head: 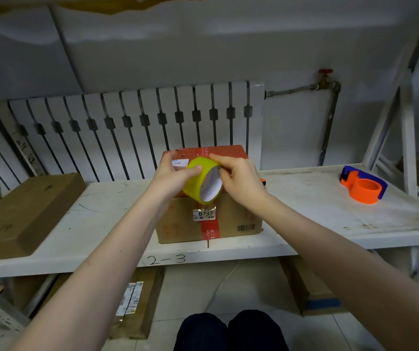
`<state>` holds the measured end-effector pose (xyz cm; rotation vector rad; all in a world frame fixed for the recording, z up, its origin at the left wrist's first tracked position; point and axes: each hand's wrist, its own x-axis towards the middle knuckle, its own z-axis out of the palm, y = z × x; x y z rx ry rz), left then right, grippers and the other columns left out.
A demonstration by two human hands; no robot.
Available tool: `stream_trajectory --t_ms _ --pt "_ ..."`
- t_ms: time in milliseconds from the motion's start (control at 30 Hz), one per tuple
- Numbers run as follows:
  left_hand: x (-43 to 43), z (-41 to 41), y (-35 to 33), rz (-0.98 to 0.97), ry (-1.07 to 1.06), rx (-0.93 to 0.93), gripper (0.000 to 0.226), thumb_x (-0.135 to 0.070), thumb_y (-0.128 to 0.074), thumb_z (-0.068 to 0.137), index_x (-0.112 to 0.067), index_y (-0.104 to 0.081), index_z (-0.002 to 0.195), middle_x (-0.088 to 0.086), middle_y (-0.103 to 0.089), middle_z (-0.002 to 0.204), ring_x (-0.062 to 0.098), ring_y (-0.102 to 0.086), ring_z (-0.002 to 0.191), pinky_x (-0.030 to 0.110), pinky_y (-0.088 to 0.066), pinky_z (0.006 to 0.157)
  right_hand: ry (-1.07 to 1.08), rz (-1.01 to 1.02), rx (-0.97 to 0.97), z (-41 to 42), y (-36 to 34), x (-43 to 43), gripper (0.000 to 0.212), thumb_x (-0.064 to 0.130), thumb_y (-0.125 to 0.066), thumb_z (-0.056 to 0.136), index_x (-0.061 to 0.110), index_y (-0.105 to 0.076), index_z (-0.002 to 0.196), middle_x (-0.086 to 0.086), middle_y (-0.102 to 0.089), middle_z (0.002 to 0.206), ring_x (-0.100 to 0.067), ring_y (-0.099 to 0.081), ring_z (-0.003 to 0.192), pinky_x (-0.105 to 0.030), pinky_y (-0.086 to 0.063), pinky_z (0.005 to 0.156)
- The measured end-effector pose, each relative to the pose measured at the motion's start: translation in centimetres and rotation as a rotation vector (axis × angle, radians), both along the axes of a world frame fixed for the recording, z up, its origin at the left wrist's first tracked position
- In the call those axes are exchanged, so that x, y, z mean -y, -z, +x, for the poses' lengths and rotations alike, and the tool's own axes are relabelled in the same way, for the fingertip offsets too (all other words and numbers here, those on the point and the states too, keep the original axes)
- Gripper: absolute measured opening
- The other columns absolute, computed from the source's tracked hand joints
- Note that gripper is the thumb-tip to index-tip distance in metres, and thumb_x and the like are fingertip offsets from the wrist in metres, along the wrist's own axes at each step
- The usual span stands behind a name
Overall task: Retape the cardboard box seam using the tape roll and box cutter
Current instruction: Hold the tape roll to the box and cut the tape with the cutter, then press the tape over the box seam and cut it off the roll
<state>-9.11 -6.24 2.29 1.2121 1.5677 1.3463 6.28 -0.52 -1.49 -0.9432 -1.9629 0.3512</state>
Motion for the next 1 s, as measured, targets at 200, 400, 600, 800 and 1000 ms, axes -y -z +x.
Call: stream_trajectory --t_ms 200,400,600,800,1000 --pt "-1.5 -0.3 -0.6 0.016 0.053 -0.088 0.014 -0.014 -0.064 0.086 -0.018 -0.058 0.074 0.007 -0.062 0.083 0.021 -0.056 0.081 0.032 -0.045 0.076 0.029 -0.054 -0.011 -0.8 0.4 -0.9 0.046 0.004 -0.051 0.092 0.012 -0.046 0.137 -0.007 -0.054 0.137 -0.018 -0.048 0.126 -0.022 -0.034 0.104" --pt "-5.9 -1.1 -0.2 0.069 -0.205 -0.674 0.022 -0.015 -0.061 0.086 -0.011 -0.062 0.108 0.011 -0.062 0.103 0.03 -0.058 0.097 0.032 -0.041 0.075 0.131 -0.072 0.349 0.2 2.7 -2.1 0.027 0.009 -0.049 0.092 0.017 -0.068 0.11 -0.002 -0.066 0.115 -0.021 -0.061 0.103 -0.039 -0.053 0.083" --pt "-8.3 -2.7 2.9 0.016 -0.23 -0.93 0.035 -0.007 -0.058 0.085 -0.003 -0.059 0.12 0.019 -0.06 0.12 0.035 -0.053 0.114 0.038 -0.046 0.089 0.063 0.012 0.506 0.8 4.4 -2.3 0.027 0.022 -0.048 0.096 0.018 -0.065 0.116 -0.001 -0.066 0.12 -0.02 -0.058 0.112 -0.041 -0.052 0.085" --pt "-8.2 -3.7 4.7 0.007 -0.239 -0.961 0.041 -0.003 -0.062 0.077 -0.006 -0.057 0.118 0.015 -0.056 0.126 0.034 -0.046 0.122 0.04 -0.044 0.096 0.056 0.008 0.487 1.1 4.9 -2.9 0.027 0.019 -0.049 0.096 0.019 -0.066 0.117 0.0 -0.065 0.122 -0.019 -0.055 0.117 -0.038 -0.049 0.091" --pt "-6.7 -2.2 5.3 0.325 0.049 -1.115 0.02 -0.018 -0.06 0.084 -0.013 -0.068 0.102 0.006 -0.062 0.108 0.025 -0.053 0.108 0.036 -0.045 0.092 0.09 0.054 0.476 0.5 4.5 -2.7 0.026 0.015 -0.048 0.089 0.016 -0.068 0.105 -0.002 -0.068 0.109 -0.021 -0.06 0.102 -0.039 -0.053 0.076"
